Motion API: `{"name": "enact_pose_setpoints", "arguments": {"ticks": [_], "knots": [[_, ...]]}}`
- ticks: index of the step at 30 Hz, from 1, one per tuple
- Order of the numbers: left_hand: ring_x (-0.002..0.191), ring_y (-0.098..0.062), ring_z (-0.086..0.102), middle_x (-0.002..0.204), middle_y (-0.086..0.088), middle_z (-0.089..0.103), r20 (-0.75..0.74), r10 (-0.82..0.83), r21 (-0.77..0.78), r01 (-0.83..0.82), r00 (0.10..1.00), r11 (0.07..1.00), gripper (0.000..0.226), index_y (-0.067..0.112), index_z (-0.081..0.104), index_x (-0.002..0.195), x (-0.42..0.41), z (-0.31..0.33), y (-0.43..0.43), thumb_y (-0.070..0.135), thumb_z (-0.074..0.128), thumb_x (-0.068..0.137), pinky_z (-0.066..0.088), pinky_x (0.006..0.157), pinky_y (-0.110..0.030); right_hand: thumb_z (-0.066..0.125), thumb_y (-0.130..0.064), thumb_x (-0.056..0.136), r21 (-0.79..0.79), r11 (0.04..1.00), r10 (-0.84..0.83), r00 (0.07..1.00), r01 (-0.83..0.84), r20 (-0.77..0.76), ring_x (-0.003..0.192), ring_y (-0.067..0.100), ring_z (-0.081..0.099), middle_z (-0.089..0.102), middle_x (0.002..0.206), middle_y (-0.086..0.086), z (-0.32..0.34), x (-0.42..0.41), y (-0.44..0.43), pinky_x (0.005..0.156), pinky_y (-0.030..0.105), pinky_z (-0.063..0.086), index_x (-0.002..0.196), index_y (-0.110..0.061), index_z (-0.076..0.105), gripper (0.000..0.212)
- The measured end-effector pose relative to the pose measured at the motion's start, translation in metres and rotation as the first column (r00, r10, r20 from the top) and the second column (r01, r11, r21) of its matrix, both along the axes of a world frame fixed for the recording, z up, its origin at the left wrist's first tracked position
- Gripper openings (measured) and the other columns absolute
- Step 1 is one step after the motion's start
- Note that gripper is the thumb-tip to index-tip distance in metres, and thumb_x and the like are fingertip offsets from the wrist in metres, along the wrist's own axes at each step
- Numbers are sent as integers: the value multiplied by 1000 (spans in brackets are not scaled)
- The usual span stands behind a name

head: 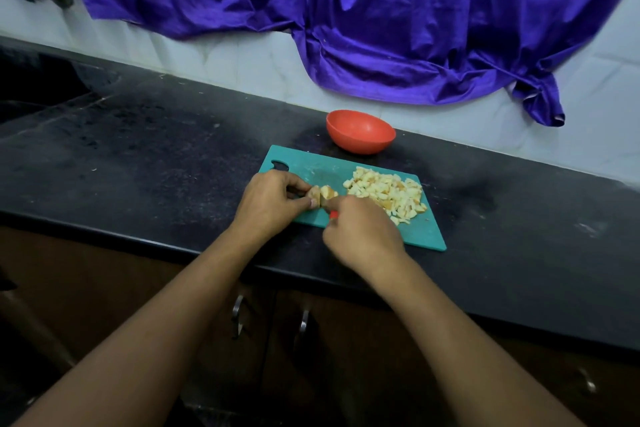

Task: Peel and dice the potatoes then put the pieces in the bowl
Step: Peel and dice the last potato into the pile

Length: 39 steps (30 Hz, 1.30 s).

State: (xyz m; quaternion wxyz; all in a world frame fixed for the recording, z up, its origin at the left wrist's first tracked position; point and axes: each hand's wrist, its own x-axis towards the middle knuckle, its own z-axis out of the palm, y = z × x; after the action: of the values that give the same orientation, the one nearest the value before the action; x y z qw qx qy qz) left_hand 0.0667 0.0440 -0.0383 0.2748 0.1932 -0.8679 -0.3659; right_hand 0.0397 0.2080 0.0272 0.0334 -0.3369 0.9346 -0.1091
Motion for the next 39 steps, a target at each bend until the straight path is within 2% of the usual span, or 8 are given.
{"name": "enact_pose_setpoints", "arguments": {"ticks": [3, 7, 11, 17, 21, 26, 30, 39], "knots": [[90, 2, 69, 97, 16, 77, 4, -7, -14, 7, 1000, 1000, 20, 28, 82, 101, 1, -1, 0, 32, 85, 81, 58, 90, -33, 58, -20, 96, -87, 996, -20, 996, 28, 85, 104, 23, 61, 67, 125, 2, 19, -3, 8, 81, 34, 49, 133, -29, 68, 39], [97, 0, 69, 102, 14, 78, 7, -13, -34, 13, 1000, 999, 21, 28, 82, 104, 2, 0, 0, 33, 82, 84, 55, 95, -30, 58, -23, 96, -106, 994, -5, 1000, 7, 21, 90, 22, 51, 69, 120, 4, 31, -4, 3, 78, 34, 46, 127, -23, 69, 32], [101, -3, 68, 101, 16, 77, 24, 13, -32, -12, 1000, 999, 15, 30, 81, 100, 2, 1, 1, 33, 80, 85, 55, 95, -32, 58, -38, 99, -66, 998, -11, 1000, 9, -16, 97, 26, 60, 67, 111, 4, 32, -3, -13, 76, 36, 48, 123, -23, 69, 30], [99, -9, 68, 102, 10, 77, 56, 27, -48, -24, 998, 999, 15, 26, 81, 99, 4, 5, 3, 23, 78, 85, 55, 94, -37, 59, -26, 95, 47, 999, 2, 998, 0, -60, 82, 24, 50, 50, 86, 0, 36, 5, -26, 67, 33, 39, 111, -18, 66, 20], [84, -5, 61, 100, 6, 76, 69, 47, -76, -41, 997, 996, 17, 21, 80, 102, 3, 4, 3, 21, 75, 86, 52, 82, -30, 56, -23, 98, 127, 992, 45, 987, -26, -156, 86, 23, 48, 61, 108, 8, 37, 17, -33, 69, 36, 40, 119, -15, 62, 23], [85, -4, 64, 99, 10, 76, 60, 40, -87, -35, 997, 996, 16, 22, 80, 101, 4, 4, 2, 25, 76, 86, 53, 85, -30, 56, -23, 100, 154, 988, 45, 978, -14, -201, 83, 21, 47, 46, 89, 3, 32, 17, -34, 67, 35, 41, 120, -14, 61, 23], [68, 1, 56, 94, 15, 73, 51, 43, -104, -38, 998, 994, 17, 19, 80, 103, 3, 4, 4, 21, 73, 88, 44, 74, -24, 56, -20, 99, 197, 980, 54, 977, -13, -206, 91, 24, 54, 59, 108, 8, 33, 17, -37, 70, 36, 43, 125, -14, 60, 28], [99, -7, 68, 101, 11, 77, 60, 31, -69, -27, 998, 997, 15, 29, 81, 102, 2, 2, 0, 25, 75, 89, 52, 93, -28, 54, -16, 101, 206, 978, 59, 978, -17, -198, 111, 28, 63, 64, 123, 9, -3, 10, -44, 74, 36, 41, 145, -10, 48, 45]]}}
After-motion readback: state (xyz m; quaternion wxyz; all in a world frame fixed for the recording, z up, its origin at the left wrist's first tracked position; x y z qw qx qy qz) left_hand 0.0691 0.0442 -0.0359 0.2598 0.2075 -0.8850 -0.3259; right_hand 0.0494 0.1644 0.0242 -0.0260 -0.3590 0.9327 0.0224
